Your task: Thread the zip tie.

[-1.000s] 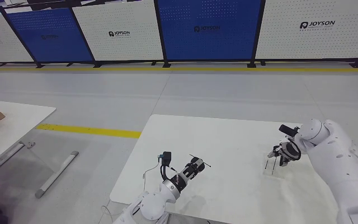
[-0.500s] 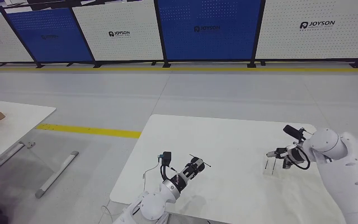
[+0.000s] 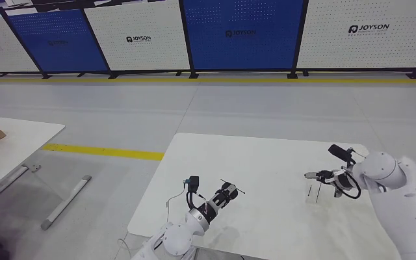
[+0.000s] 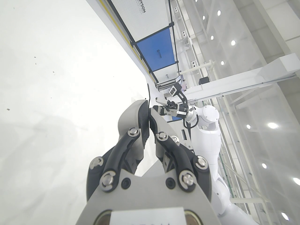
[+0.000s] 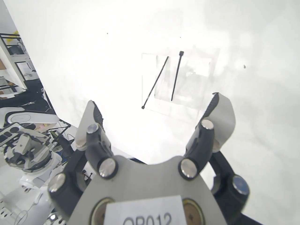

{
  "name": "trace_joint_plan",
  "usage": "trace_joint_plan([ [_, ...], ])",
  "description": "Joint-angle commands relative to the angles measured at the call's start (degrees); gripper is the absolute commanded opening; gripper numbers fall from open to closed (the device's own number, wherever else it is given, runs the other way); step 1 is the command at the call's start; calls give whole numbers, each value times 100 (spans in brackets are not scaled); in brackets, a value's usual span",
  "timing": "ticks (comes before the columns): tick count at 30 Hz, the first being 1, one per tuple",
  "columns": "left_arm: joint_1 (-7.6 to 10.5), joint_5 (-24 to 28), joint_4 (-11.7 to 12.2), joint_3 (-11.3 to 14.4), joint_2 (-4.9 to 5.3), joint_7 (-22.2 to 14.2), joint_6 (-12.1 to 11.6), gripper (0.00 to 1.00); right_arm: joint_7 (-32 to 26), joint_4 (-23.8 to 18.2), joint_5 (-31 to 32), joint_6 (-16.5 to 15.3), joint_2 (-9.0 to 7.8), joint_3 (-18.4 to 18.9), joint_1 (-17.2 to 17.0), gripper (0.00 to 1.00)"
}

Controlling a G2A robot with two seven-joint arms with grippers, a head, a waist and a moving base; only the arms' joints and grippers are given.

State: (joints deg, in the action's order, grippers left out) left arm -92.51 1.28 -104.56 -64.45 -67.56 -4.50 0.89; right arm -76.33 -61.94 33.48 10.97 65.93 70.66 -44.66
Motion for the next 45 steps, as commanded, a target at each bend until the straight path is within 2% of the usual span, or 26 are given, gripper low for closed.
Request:
trace_joint_plan([
  [1, 0, 0, 0, 0, 0, 0, 0, 0, 162, -270, -191, -373, -70, 266, -171, 100],
  [2, 0, 0, 0, 0, 0, 0, 0, 0, 189, -480, -156, -607, -120, 385, -282, 100],
  [4, 0, 0, 0, 0, 0, 0, 0, 0, 156, -720, -126, -743, -178, 526, -422, 100],
  [6, 0, 0, 0, 0, 0, 0, 0, 0, -81, -909, -24, -1012, -221, 506, -479, 100],
  [8, 0, 0, 0, 0, 0, 0, 0, 0, -331, -854, 141, -1209, -233, 316, -381, 100],
  [9, 0, 0, 0, 0, 0, 0, 0, 0, -331, -666, 167, -1337, -232, 131, -280, 100],
  [18, 0, 0, 0, 0, 0, 0, 0, 0, -331, -666, 167, -1337, -232, 131, -280, 100],
  [19, 0, 0, 0, 0, 0, 0, 0, 0, -331, -747, 96, -1641, -227, 32, -347, 100],
  [20, 0, 0, 0, 0, 0, 0, 0, 0, -331, -674, -159, -2192, -255, -9, -400, 100],
  [22, 0, 0, 0, 0, 0, 0, 0, 0, -331, -451, -423, -2333, -305, 71, -325, 100],
  [24, 0, 0, 0, 0, 0, 0, 0, 0, -331, -97, -790, -2676, -350, -124, -127, 100],
  [27, 0, 0, 0, 0, 0, 0, 0, 0, -331, 526, -1122, -2813, -374, -632, 347, 100],
  [29, 0, 0, 0, 0, 0, 0, 0, 0, -331, 792, -1368, -3018, -360, -980, 559, 100],
  [38, 0, 0, 0, 0, 0, 0, 0, 0, -272, 796, -1349, -2989, -361, -977, 545, 100],
  [40, 0, 0, 0, 0, 0, 0, 0, 0, -5, 720, -1012, -2605, -362, -1064, 483, 100],
  [42, 0, 0, 0, 0, 0, 0, 0, 0, 128, 655, -925, -2396, -362, -1084, 470, 100],
  [44, 0, 0, 0, 0, 0, 0, 0, 0, 255, 534, -834, -2331, -372, -1096, 426, 100],
  [45, 0, 0, 0, 0, 0, 0, 0, 0, 402, 407, -857, -2453, -382, -1060, 382, 100],
])
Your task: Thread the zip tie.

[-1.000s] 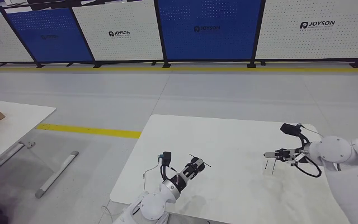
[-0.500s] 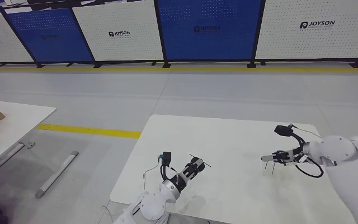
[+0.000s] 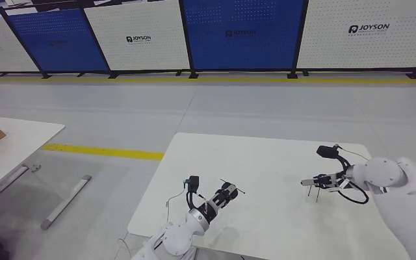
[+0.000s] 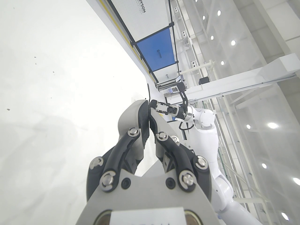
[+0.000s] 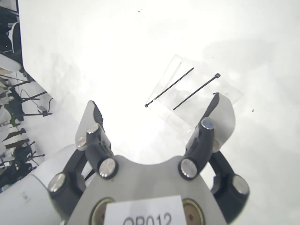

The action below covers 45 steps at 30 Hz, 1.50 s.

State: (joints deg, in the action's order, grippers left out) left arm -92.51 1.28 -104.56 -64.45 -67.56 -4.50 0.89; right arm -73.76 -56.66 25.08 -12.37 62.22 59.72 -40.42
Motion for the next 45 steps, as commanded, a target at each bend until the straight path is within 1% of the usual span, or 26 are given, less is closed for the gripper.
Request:
trace_joint_plan([
  [1, 0, 0, 0, 0, 0, 0, 0, 0, 161, -182, -29, -247, -18, 38, -73, 100],
  [8, 0, 0, 0, 0, 0, 0, 0, 0, 161, -182, -29, -247, -18, 38, -73, 100],
  [10, 0, 0, 0, 0, 0, 0, 0, 0, 353, -238, 72, -88, -23, 30, -148, 100],
  [11, 0, 0, 0, 0, 0, 0, 0, 0, 402, -280, 134, 40, -31, 39, -169, 100],
  [13, 0, 0, 0, 0, 0, 0, 0, 0, 449, -438, 205, 479, -55, 107, -228, 100],
  [15, 0, 0, 0, 0, 0, 0, 0, 0, 489, -624, 369, 1045, -84, 185, -273, 100],
  [16, 0, 0, 0, 0, 0, 0, 0, 0, 444, -820, 517, 1381, -102, 195, -333, 100],
  [18, 0, 0, 0, 0, 0, 0, 0, 0, 413, -1097, 712, 1870, -131, 243, -417, 100],
  [27, 0, 0, 0, 0, 0, 0, 0, 0, 413, -1097, 712, 1870, -131, 243, -417, 100],
  [29, 0, 0, 0, 0, 0, 0, 0, 0, 452, -1051, 748, 1686, -132, 200, -458, 100],
  [31, 0, 0, 0, 0, 0, 0, 0, 0, 264, -933, 736, 1616, -131, 178, -367, 100],
  [32, 0, 0, 0, 0, 0, 0, 0, 0, 25, -798, 819, 1612, -132, 136, -242, 100],
  [33, 0, 0, 0, 0, 0, 0, 0, 0, -35, -726, 865, 1680, -123, 107, -152, 100],
  [35, 0, 0, 0, 0, 0, 0, 0, 0, 119, -665, 799, 1831, -95, 105, -71, 100],
  [42, 0, 0, 0, 0, 0, 0, 0, 0, 119, -665, 799, 1831, -95, 105, -71, 100],
  [43, 0, 0, 0, 0, 0, 0, 0, 0, 190, -712, 907, 1727, -95, 39, -139, 100],
  [44, 0, 0, 0, 0, 0, 0, 0, 0, 171, -733, 928, 1698, -96, 20, -154, 100],
  [45, 0, 0, 0, 0, 0, 0, 0, 0, 146, -729, 892, 1756, -96, 34, -155, 100],
])
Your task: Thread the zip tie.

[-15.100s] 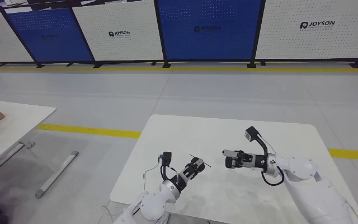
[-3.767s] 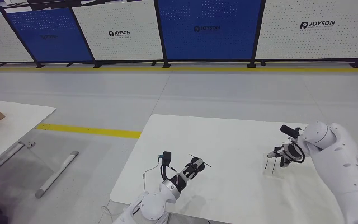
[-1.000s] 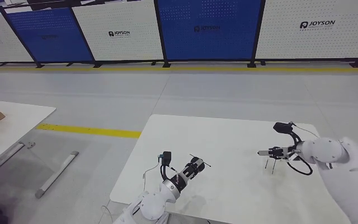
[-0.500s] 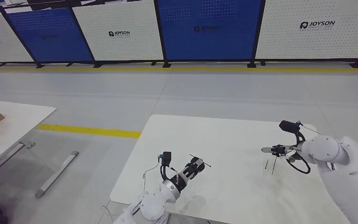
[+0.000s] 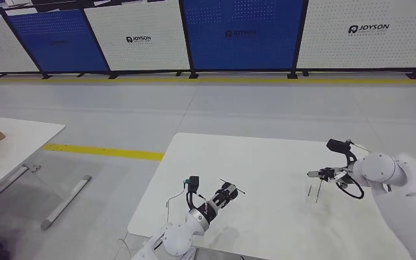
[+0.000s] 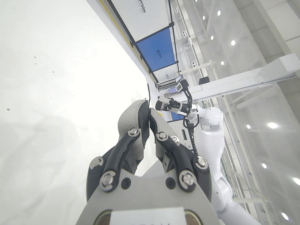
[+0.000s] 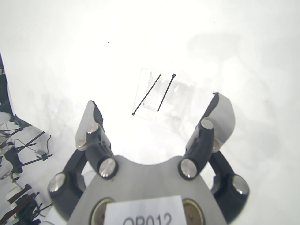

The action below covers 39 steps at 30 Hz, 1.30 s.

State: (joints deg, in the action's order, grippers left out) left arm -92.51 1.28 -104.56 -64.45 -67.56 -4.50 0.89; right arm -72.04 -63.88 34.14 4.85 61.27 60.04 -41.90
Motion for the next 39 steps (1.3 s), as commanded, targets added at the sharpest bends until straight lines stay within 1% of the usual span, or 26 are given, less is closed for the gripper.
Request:
trace_joint_plan([
  [1, 0, 0, 0, 0, 0, 0, 0, 0, -49, -58, 23, 66, 0, -16, -7, 100],
  [2, 0, 0, 0, 0, 0, 0, 0, 0, -69, -80, 34, 106, -1, -21, -14, 100],
  [3, 0, 0, 0, 0, 0, 0, 0, 0, -97, -101, 25, 155, 0, -16, -8, 89],
  [4, 0, 0, 0, 0, 0, 0, 0, 0, -150, -117, 38, 208, 1, -26, 2, 49],
  [5, 0, 0, 0, 0, 0, 0, 0, 0, -200, -106, 43, 285, 4, -34, 24, 45],
  [7, 0, 0, 0, 0, 0, 0, 0, 0, -292, -73, 57, 360, 19, -84, 73, 45],
  [10, 0, 0, 0, 0, 0, 0, 0, 0, -473, 154, 17, 422, 63, -196, 231, 44],
  [11, 0, 0, 0, 0, 0, 0, 0, 0, -482, 280, -1, 464, 89, -247, 306, 42],
  [17, 0, 0, 0, 0, 0, 0, 0, 0, -503, 877, -51, 629, 246, -560, 662, 42],
  [21, 0, 0, 0, 0, 0, 0, 0, 0, -523, 1275, -75, 678, 369, -794, 887, 42],
  [25, 0, 0, 0, 0, 0, 0, 0, 0, -534, 1616, -87, 631, 494, -1016, 1078, 40],
  [29, 0, 0, 0, 0, 0, 0, 0, 0, -498, 1838, -78, 639, 596, -1182, 1186, 39],
  [32, 0, 0, 0, 0, 0, 0, 0, 0, -488, 1991, -56, 719, 666, -1289, 1252, 37],
  [39, 0, 0, 0, 0, 0, 0, 0, 0, -502, 2337, -58, 749, 808, -1461, 1412, 35],
])
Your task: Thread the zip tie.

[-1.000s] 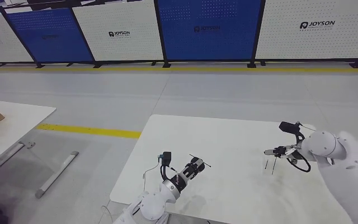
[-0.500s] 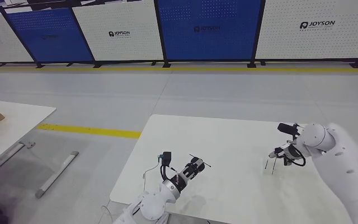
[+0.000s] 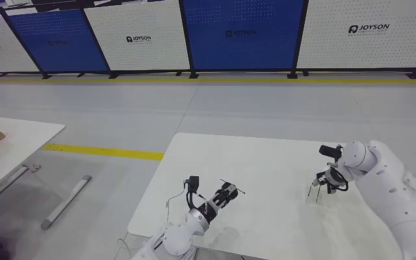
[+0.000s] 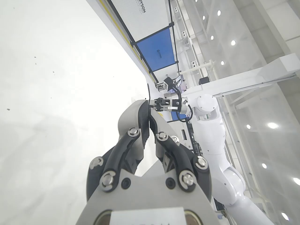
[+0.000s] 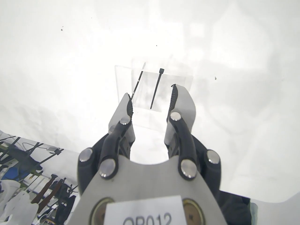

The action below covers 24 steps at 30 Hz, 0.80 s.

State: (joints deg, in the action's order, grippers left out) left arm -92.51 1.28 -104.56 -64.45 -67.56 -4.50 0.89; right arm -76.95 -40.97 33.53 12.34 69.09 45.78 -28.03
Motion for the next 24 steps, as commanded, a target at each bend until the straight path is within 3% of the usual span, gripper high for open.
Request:
trace_joint_plan([
  [1, 0, 0, 0, 0, 0, 0, 0, 0, -10, 94, 2, 7, 47, -58, 49, 35],
  [14, 0, 0, 0, 0, 0, 0, 0, 0, 85, 835, 28, 137, 407, -434, 324, 29],
  [21, 0, 0, 0, 0, 0, 0, 0, 0, 178, 1248, -5, 98, 576, -532, 472, 22],
  [22, 0, 0, 0, 0, 0, 0, 0, 0, 189, 1294, -8, 93, 597, -543, 490, 16],
  [24, 0, 0, 0, 0, 0, 0, 0, 0, 220, 1416, -11, 91, 645, -566, 530, 13],
])
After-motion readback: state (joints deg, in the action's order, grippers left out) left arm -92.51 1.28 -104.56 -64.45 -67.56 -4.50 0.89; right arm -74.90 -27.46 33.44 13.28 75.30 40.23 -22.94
